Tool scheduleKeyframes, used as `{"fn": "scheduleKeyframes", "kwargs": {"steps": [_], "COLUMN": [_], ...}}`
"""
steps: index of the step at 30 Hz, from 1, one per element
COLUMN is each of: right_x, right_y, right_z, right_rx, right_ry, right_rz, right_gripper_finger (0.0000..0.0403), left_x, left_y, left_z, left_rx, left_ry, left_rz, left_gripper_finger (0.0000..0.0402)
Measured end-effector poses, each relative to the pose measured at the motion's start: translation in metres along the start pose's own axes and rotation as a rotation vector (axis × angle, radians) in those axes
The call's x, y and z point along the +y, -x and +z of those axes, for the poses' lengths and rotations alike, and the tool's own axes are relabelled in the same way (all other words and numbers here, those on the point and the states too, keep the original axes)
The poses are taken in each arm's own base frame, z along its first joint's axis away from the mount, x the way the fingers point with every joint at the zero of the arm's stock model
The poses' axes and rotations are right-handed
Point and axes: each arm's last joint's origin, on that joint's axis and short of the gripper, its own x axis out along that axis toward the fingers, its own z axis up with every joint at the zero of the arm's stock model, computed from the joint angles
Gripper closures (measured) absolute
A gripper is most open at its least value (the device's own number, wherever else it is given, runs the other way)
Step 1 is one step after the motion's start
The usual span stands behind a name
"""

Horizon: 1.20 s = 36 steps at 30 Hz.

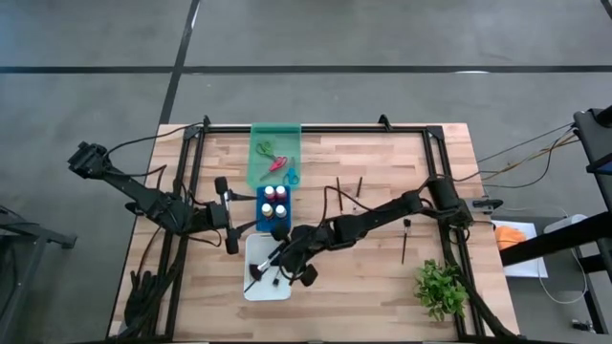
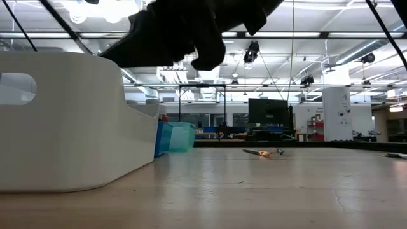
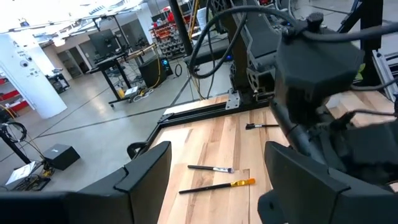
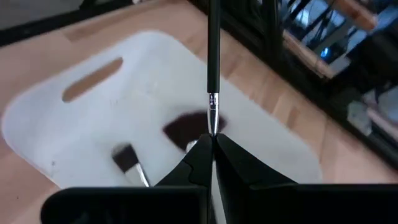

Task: Pick & Place Paint Supplies
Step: Put the white eyeshadow brush into the white bin, then put the black paint brush into the white bin

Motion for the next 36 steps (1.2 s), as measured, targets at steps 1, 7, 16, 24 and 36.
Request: {"fn": "scheduleKeyframes", "kwargs": {"steps": [1, 7, 16, 24, 36], "right_x": [-0.001, -0.009, -0.018, -0.015, -0.005], "right_y": [0.0, 0.0, 0.002, 0.013, 0.085], "right_z": [-0.001, -0.006, -0.014, -0.016, -0.024], "right_rx": [0.005, 0.013, 0.045, 0.168, 0.482], "right_ry": [-0.015, -0.061, -0.127, -0.135, -0.399], "right_rz": [0.0, -0.018, -0.02, -0.001, -0.313], "right_gripper_finger": [0.0392, 0.0392, 0.0336, 0.0251, 0.0239], "left_x": [0.0, 0.0, 0.0, 0.0, 0.0], "left_y": [0.0, 0.0, 0.0, 0.0, 0.0], "left_z": [0.0, 0.0, 0.0, 0.0, -0.001], "left_rx": [0.0, 0.0, 0.0, 0.003, 0.005], "left_ry": [-0.001, 0.0, -0.001, -0.008, -0.01], "left_rz": [0.0, 0.0, 0.0, -0.001, -0.002], "left_gripper_finger": [0.0135, 0.0135, 0.0135, 0.0135, 0.0135]}}
